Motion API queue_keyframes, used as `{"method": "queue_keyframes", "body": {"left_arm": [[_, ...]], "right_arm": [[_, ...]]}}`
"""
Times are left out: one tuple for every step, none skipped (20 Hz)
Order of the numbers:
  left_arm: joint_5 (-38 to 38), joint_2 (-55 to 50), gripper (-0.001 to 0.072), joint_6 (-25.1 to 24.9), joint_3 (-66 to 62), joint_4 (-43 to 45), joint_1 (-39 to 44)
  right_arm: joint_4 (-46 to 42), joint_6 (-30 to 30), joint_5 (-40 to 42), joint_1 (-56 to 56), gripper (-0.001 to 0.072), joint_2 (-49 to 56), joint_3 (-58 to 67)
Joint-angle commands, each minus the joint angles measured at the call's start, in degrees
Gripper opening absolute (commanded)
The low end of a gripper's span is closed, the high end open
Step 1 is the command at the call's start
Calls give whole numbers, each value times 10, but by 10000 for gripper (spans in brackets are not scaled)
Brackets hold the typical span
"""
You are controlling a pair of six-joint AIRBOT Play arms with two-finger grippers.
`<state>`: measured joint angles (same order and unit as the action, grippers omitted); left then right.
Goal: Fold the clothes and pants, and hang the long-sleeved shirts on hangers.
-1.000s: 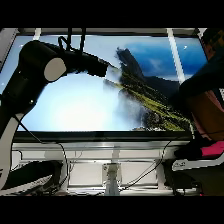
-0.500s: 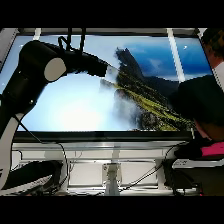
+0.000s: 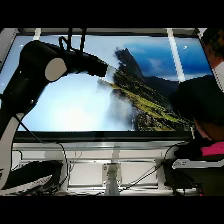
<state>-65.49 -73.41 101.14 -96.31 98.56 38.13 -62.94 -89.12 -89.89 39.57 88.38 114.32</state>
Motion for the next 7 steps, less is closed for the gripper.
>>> {"method": "queue_keyframes", "body": {"left_arm": [[0,-2,19,0,0,0,0],[0,-2,19,0,0,0,0],[0,-2,19,0,0,0,0],[0,-2,19,0,0,0,0],[0,-2,19,0,0,0,0],[0,-2,19,0,0,0,0],[0,-2,19,0,0,0,0]], "right_arm": [[46,36,49,-59,521,-1,14],[46,47,64,-81,520,-2,21],[46,57,85,-105,520,-5,23],[46,66,103,-127,520,-8,23],[46,70,118,-149,519,-11,23],[45,78,131,-172,520,-13,23],[44,79,141,-191,519,-14,23]]}}
